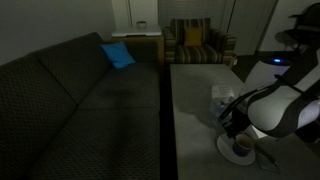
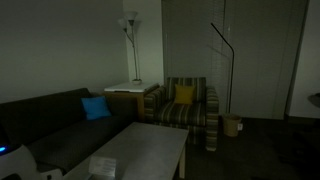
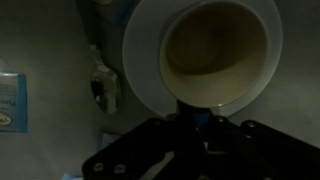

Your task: Take the blue cup and place it on the white plate then take the spoon and put it in the blue cup then remove the spoon from the blue cup and place it on the table

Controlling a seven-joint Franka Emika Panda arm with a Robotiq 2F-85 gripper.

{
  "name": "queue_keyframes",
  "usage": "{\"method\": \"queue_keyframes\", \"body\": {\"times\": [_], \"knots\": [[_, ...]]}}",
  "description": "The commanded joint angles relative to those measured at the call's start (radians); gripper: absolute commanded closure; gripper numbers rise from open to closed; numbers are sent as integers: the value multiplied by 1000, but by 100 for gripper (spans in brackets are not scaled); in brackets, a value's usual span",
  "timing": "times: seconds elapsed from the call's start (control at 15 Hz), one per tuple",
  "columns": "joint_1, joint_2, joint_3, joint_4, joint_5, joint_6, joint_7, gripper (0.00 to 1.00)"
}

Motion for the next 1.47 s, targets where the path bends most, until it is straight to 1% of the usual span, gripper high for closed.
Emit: {"method": "queue_keyframes", "body": {"times": [0.0,0.13,0.2,0.4,0.47,0.6,0.73,0.93,1.07,1.33,1.4], "knots": [[-13,37,14,36,2,21,-2,61],[-13,39,21,33,1,24,-5,48],[-14,37,25,30,1,28,-6,40],[-10,-1,33,-18,-3,67,-11,20],[-33,-22,63,-45,-15,94,-36,12],[-53,-70,93,-104,-30,163,-66,0],[-87,-113,131,-157,-45,235,-95,0],[-113,-178,147,-250,-48,297,-96,0],[-141,-232,150,-331,-50,314,-93,0],[-168,-322,121,-474,-32,263,-80,0],[-174,-335,113,-502,-27,268,-77,0]]}}
